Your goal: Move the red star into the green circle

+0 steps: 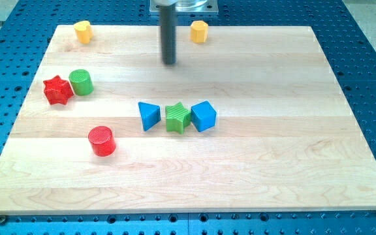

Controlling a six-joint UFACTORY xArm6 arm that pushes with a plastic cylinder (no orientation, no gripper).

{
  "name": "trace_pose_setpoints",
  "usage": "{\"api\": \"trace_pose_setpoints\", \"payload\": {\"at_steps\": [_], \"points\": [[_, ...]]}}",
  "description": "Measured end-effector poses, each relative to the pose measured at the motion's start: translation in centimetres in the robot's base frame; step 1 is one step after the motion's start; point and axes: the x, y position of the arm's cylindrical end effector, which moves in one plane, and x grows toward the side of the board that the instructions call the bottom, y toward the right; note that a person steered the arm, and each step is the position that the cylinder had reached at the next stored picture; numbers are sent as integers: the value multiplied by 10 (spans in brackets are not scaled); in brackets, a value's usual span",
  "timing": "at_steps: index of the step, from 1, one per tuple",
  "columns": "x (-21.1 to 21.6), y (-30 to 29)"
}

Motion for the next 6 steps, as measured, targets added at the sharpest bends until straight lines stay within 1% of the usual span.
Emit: {"api": "trace_pose_setpoints", "payload": {"at_steps": [1,2,3,4,5,6], "points": [[58,-43],[109,-70],[126,-160],[111,-236],[84,-237],[69,-225]]}}
